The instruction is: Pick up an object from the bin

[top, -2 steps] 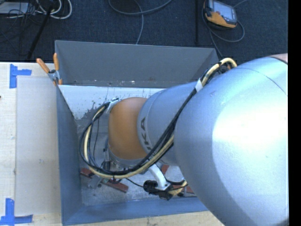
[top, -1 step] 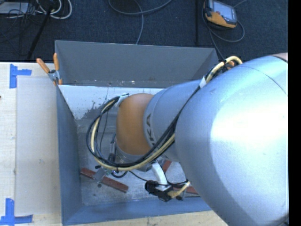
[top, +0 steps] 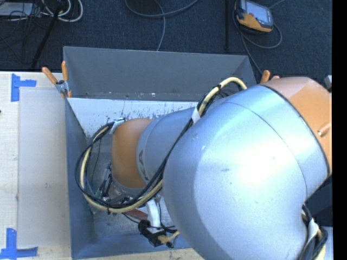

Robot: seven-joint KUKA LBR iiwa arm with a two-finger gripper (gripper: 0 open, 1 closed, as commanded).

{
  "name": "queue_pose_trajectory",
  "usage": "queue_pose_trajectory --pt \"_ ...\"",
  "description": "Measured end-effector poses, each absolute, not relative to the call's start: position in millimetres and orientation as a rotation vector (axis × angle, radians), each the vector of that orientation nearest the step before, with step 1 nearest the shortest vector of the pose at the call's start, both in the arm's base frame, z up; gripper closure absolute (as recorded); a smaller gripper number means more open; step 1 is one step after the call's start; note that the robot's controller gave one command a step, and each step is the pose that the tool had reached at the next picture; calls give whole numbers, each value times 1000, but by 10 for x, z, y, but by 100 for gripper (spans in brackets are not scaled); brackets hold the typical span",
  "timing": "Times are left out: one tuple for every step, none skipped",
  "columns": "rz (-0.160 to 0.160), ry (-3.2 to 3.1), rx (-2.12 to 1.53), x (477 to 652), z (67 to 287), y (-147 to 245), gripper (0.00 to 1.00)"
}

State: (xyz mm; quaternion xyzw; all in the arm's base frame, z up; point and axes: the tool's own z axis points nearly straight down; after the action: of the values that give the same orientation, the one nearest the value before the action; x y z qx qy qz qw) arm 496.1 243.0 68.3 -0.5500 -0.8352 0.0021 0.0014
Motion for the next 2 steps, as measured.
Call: queue_pose_trajectory --pt "12 -2460 -1949 4764 685 1986 0" --pt "7 -2459 -1950 4770 688 1997 100"
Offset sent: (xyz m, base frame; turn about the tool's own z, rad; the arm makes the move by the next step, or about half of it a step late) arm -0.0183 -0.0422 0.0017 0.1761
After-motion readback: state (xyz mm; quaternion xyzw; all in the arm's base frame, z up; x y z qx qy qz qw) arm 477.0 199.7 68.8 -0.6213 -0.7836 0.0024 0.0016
